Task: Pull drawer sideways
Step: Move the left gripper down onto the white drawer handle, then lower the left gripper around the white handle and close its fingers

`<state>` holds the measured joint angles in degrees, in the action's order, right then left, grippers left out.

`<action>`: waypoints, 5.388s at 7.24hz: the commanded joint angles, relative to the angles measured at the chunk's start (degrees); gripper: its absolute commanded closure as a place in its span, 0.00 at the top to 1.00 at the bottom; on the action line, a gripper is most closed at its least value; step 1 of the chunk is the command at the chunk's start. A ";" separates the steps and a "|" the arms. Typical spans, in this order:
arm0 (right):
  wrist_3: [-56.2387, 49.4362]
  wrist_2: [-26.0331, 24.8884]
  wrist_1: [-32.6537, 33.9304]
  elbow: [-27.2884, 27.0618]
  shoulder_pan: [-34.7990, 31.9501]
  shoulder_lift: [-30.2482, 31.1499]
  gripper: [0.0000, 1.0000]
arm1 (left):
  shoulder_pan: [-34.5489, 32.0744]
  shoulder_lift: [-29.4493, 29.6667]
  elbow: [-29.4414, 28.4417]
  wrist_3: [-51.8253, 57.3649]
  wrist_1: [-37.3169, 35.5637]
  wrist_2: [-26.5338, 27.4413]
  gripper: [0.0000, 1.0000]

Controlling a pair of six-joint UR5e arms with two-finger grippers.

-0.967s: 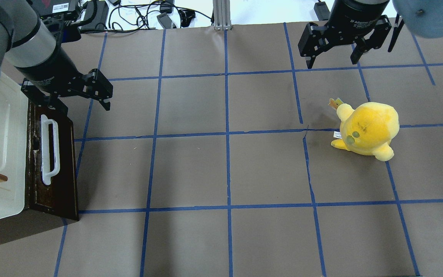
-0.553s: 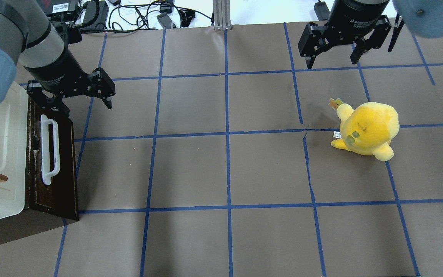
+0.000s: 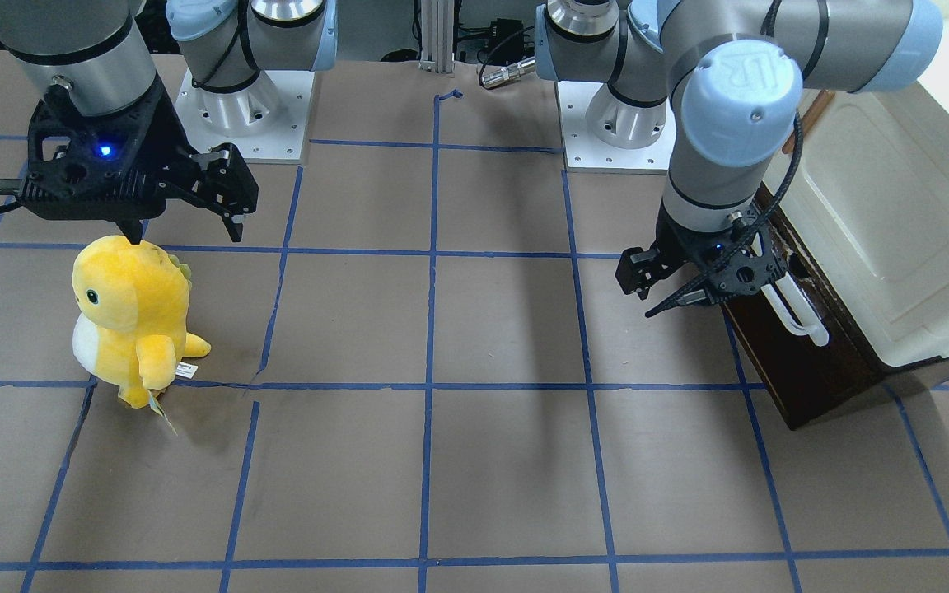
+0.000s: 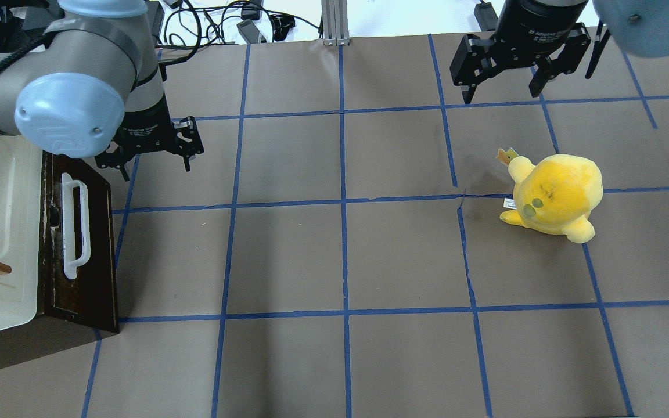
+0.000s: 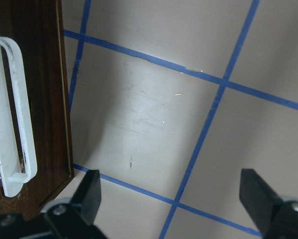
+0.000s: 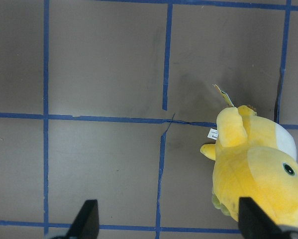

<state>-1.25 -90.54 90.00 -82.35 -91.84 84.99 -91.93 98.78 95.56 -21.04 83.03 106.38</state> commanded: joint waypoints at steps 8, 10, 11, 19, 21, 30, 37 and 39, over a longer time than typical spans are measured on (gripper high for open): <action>0.02 -0.08 0.00 0.00 0.00 0.00 1.00 | -2.02 12.66 2.44 -9.55 -0.23 24.57 1.00; 0.02 0.01 0.00 0.00 0.00 0.00 1.00 | -1.67 13.71 2.79 -8.85 -0.15 32.02 1.00; 0.02 -0.08 0.00 0.00 0.00 0.00 1.00 | -1.06 13.89 2.96 -8.93 -0.15 32.04 0.97; 0.02 -0.08 0.00 0.00 0.00 0.00 1.00 | 2.81 13.81 3.32 -13.15 1.35 30.90 0.74; 0.02 0.01 0.00 0.00 0.00 0.00 1.00 | 4.55 13.19 3.23 -13.59 2.93 30.73 0.72; 0.02 -0.08 0.00 0.00 0.00 0.00 1.00 | 5.18 12.67 3.23 -16.05 4.86 26.42 0.72; 0.02 -0.08 0.00 0.00 0.00 0.00 1.00 | 5.27 12.75 3.32 -16.05 6.45 26.42 0.60; 0.02 0.01 0.00 0.00 0.00 0.00 1.00 | 5.27 12.93 3.23 -15.96 6.36 26.42 0.60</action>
<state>-1.23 -90.55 90.00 -82.35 -91.84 84.99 -86.66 111.59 98.87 -37.03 89.41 132.80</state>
